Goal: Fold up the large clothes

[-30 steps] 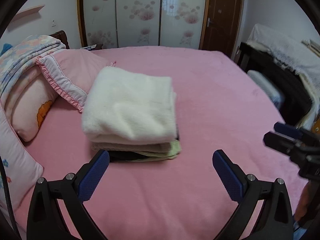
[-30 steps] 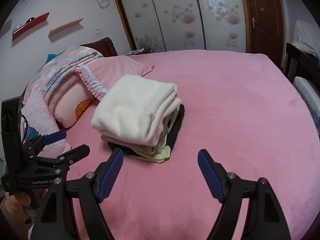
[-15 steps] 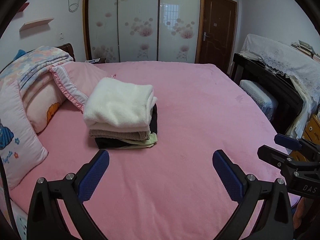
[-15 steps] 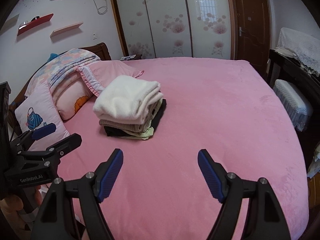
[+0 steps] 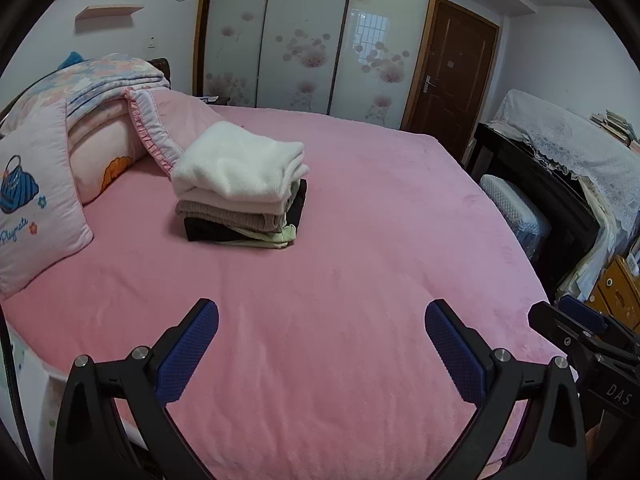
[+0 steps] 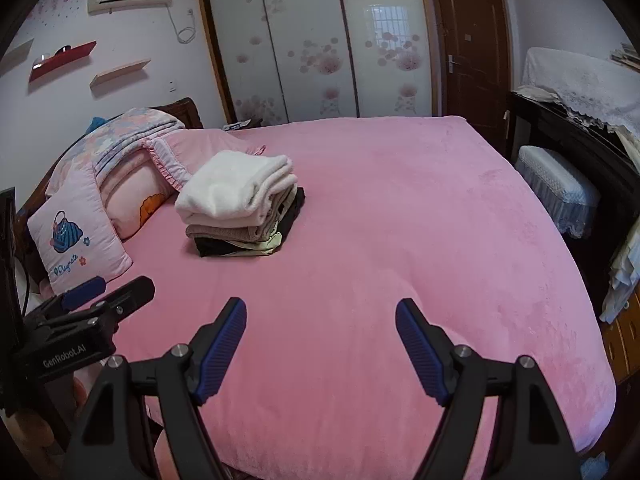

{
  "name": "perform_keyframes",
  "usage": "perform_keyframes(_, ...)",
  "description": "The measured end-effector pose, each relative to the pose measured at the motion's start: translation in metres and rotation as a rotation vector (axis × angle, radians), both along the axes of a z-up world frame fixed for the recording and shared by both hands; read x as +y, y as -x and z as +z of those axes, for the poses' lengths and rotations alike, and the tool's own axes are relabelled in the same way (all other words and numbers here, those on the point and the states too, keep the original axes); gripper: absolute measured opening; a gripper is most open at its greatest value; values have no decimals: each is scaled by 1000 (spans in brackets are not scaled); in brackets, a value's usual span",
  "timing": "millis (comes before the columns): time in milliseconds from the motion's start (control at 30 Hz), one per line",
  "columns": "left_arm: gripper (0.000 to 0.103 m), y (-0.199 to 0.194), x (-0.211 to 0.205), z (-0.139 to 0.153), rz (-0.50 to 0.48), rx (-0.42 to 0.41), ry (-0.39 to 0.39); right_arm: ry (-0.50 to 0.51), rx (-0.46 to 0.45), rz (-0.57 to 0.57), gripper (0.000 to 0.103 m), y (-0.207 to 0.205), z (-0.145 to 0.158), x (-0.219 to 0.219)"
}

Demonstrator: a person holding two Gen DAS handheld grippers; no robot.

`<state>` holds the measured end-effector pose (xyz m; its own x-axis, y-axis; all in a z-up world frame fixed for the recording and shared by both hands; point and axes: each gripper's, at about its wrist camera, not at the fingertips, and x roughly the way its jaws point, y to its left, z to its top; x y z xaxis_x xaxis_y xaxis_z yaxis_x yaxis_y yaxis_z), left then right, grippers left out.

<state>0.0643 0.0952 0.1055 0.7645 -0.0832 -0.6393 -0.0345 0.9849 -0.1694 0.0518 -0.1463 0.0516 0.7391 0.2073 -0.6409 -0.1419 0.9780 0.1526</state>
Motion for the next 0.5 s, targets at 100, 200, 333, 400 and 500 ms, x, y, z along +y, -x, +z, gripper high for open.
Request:
perform_keyframes(100, 103, 11, -9, -4, 16, 0, -5, -8, -6, -16, 77, 11, -4, -6)
perform_keyframes(200, 103, 21, -18, -6, 22, -6, -13, -7, -2, -29, 77, 19, -10, -12)
perform_keyframes(333, 103, 32, -29, -9, 20, -10, -32, -3, 16, -48, 77, 26, -20, -20)
perform_keyframes(400, 103, 37, -36, -10, 17, -14, -60, -9, 26, -55, 77, 30, -25, -24)
perform_keyframes(500, 103, 46, -46, -12, 12, -20, -109, -19, 33, -57, 77, 36, -29, -29)
